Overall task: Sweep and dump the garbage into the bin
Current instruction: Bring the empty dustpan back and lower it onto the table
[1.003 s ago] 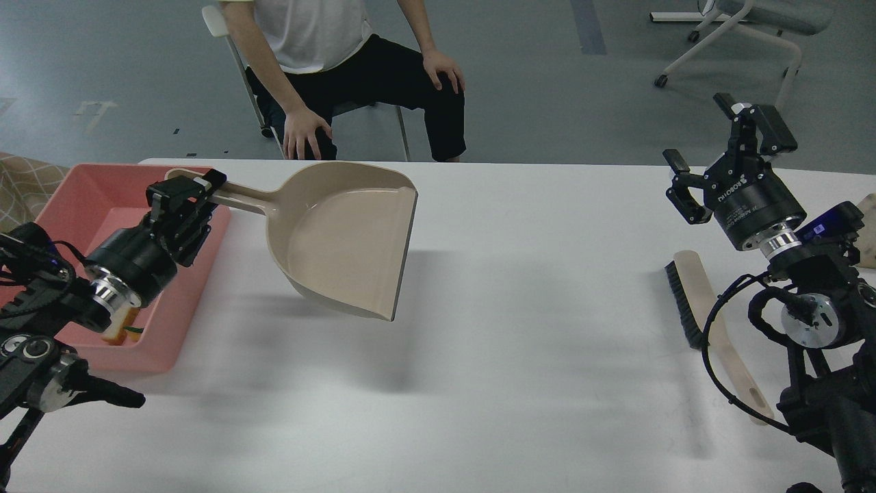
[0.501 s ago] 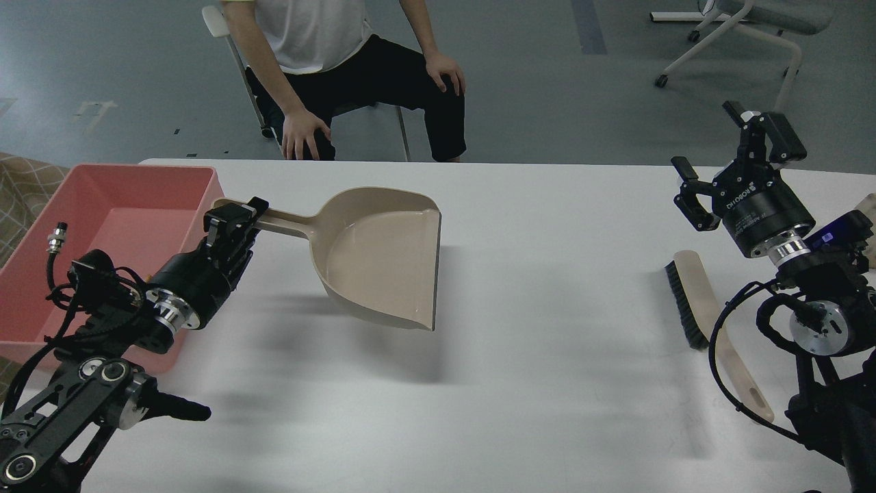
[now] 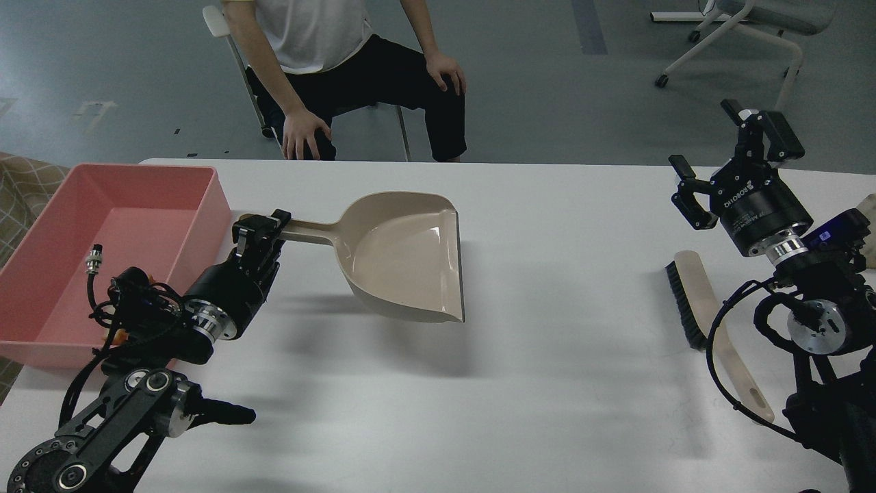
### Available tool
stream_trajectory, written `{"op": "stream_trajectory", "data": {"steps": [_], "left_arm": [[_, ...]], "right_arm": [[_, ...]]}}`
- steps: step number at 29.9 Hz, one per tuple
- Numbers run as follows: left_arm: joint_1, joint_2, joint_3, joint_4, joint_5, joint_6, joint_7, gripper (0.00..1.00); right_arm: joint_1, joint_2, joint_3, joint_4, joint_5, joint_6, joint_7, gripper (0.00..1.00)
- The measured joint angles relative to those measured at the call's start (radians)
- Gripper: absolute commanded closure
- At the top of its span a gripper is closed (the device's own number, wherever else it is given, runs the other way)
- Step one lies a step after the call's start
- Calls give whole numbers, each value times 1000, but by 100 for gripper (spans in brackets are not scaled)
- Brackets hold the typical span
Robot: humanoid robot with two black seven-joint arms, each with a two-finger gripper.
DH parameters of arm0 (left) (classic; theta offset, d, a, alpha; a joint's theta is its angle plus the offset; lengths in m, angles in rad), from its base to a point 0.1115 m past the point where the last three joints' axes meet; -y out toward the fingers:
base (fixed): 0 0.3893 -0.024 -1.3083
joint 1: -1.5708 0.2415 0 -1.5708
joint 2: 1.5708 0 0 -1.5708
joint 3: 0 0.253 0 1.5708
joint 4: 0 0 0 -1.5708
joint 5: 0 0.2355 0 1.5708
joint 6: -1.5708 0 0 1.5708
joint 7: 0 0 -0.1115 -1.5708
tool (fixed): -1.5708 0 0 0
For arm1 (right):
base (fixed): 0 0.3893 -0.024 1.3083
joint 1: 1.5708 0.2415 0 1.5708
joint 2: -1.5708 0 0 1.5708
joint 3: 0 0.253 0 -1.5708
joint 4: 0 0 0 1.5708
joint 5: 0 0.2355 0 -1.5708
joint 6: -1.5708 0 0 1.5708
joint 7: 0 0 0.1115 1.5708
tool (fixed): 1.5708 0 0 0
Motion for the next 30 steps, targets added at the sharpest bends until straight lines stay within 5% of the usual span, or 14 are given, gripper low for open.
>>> {"op": "stream_trajectory", "data": {"steps": [30], "left_arm": [[0,-143,31,90,208,35,-31,78]], "right_arm": [[-14,-1,1,10,0,0,2,0]]}}
